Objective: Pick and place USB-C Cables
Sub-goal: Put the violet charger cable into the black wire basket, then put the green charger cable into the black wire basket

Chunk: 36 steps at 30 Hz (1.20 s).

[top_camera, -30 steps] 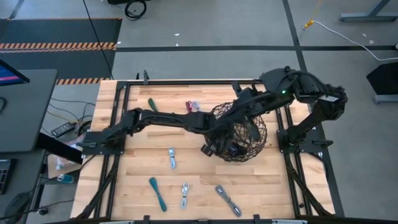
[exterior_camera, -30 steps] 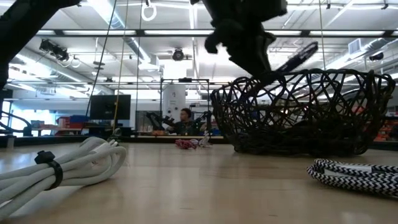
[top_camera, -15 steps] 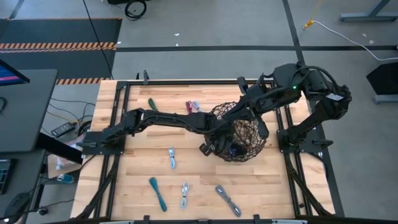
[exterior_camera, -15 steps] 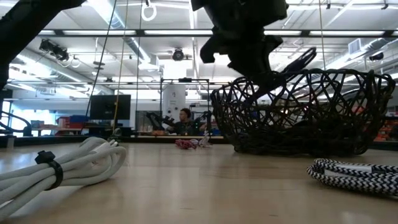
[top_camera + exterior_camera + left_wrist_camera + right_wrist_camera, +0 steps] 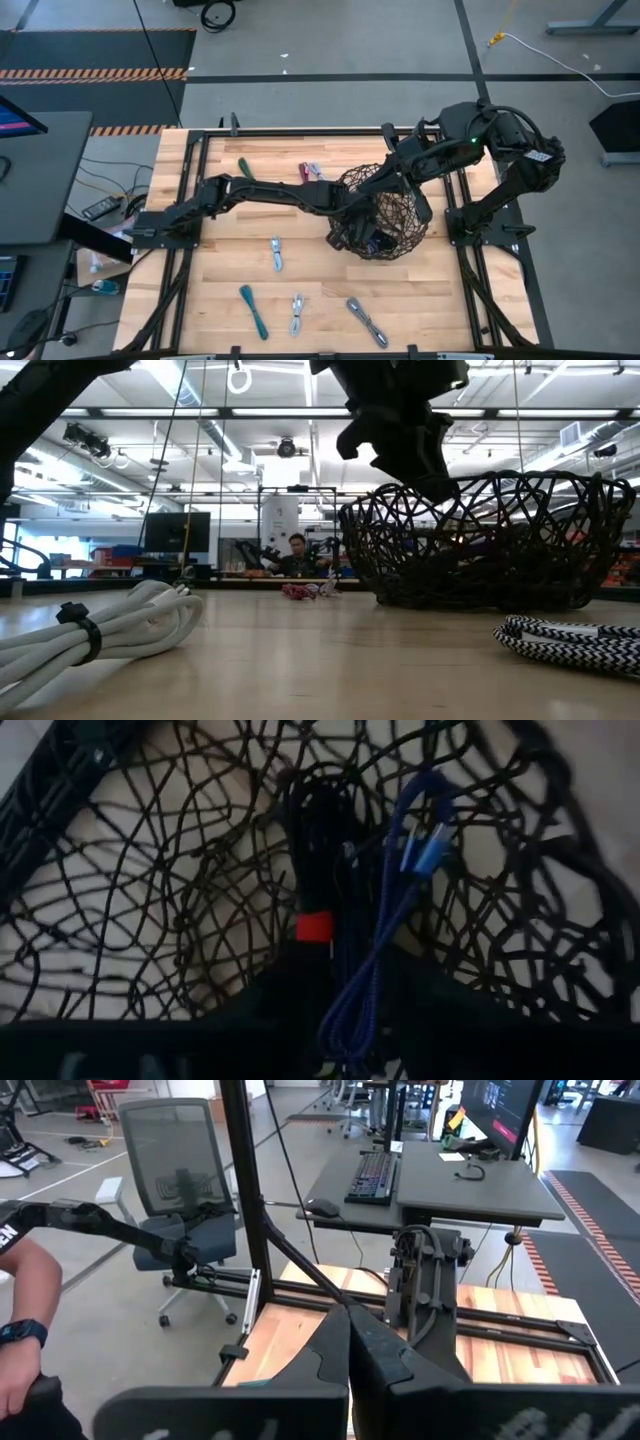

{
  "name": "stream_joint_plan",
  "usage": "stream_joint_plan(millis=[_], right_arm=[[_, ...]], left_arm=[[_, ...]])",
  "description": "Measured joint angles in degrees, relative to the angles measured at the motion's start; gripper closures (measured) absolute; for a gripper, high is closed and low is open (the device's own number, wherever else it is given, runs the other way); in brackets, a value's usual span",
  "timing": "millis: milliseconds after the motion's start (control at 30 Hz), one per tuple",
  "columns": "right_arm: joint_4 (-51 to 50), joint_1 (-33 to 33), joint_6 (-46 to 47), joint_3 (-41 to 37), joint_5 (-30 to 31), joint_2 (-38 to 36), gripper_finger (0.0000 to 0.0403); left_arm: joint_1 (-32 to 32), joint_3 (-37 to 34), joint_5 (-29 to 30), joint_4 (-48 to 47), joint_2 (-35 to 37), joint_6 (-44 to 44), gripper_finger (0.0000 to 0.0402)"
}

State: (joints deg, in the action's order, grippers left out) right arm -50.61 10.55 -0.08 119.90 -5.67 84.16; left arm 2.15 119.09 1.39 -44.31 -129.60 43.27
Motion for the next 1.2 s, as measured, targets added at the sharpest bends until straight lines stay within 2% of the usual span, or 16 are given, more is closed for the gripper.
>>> stream_joint_plan(millis=[133, 233, 433, 700, 833, 1033, 1200], right_arm=[[0.0, 0.0, -0.1, 0.0, 0.0, -0.1, 0.0401], [-0.1, -0.2, -0.1, 0.0, 0.0, -0.6, 0.0401], [-0.3, -0.6, -1.2, 0.0, 1.6, -3.5, 0.0401], [-4.1, -0.1, 0.3, 0.0, 1.6, -7.3, 0.0400], [-9.1, 0.3, 3.1, 0.0, 1.5, -7.3, 0.0400], [-19.9, 1.6, 13.1, -1.0, 1.7, -5.0, 0.0401], [-22.5, 4.1, 19.8, -7.9, 1.0, -3.3, 0.0401]], left_arm=[[-0.1, 0.0, 7.7, -0.3, 0.3, -7.3, 0.0246], [-0.1, 0.2, 10.6, -1.3, 1.4, -13.4, 0.0245], [-0.7, 2.4, 10.9, -9.2, 5.9, -25.4, 0.0265], [-2.4, 2.5, 11.7, -25.1, 16.2, -37.8, 0.0280], [-1.7, 2.5, 17.0, -29.9, 22.0, -42.2, 0.0280], [1.5, 2.5, 26.2, -33.9, 31.7, -50.0, 0.0281], [5.0, 2.5, 34.1, -37.3, 37.6, -56.5, 0.0281]])
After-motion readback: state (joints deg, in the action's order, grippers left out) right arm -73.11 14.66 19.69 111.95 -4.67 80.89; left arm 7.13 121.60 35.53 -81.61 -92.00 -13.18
